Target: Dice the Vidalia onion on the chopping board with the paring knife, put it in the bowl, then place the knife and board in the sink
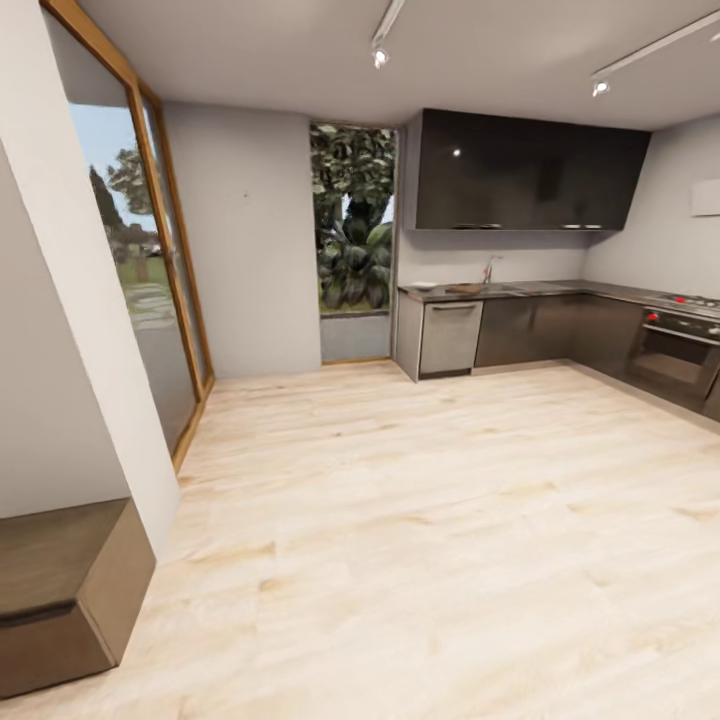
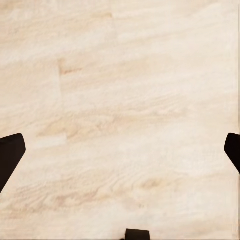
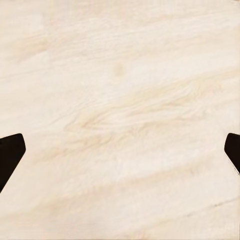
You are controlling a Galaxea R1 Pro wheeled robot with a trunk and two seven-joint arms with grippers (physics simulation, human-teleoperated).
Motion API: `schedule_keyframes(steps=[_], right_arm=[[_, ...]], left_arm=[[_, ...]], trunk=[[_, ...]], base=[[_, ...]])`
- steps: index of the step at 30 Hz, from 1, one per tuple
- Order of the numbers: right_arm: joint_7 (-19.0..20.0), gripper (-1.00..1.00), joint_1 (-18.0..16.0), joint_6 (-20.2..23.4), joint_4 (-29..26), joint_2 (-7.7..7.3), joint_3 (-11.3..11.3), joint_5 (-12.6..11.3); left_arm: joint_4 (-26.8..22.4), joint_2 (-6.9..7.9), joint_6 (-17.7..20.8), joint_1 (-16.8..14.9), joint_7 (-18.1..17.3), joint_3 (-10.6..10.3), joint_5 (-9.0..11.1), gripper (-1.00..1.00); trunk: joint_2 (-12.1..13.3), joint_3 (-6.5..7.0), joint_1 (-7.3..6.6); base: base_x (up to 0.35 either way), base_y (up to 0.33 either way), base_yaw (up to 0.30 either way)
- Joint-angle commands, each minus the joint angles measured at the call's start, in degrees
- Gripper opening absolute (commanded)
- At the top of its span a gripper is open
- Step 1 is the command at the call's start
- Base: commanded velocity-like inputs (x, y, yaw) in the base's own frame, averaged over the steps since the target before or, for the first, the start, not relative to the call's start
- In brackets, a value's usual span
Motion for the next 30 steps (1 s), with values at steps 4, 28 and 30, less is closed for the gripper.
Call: schedule_keyframes(steps=[4,28,30], right_arm=[[-0.23,1.0,-0.03,-0.16,0.04,-0.02,0.04,0.02],[-0.22,1.0,-0.03,-0.16,0.04,0.05,0.04,0.02],[-0.21,1.0,-0.03,-0.16,0.04,0.05,0.04,0.02]], left_arm=[[-0.06,-0.01,-0.09,0.01,0.11,0.03,-0.02,1.0],[-0.06,-0.01,-0.09,0.01,0.11,0.03,-0.1,1.0],[-0.06,-0.01,-0.09,0.01,0.11,0.03,-0.1,1.0]], trunk=[[-0.02,-0.05,0.03],[-0.02,-0.05,0.03],[-0.02,-0.05,0.03]], base=[[0.318,-0.116,0.0],[0.322,-0.046,0.0],[0.325,0.0,0.0]])
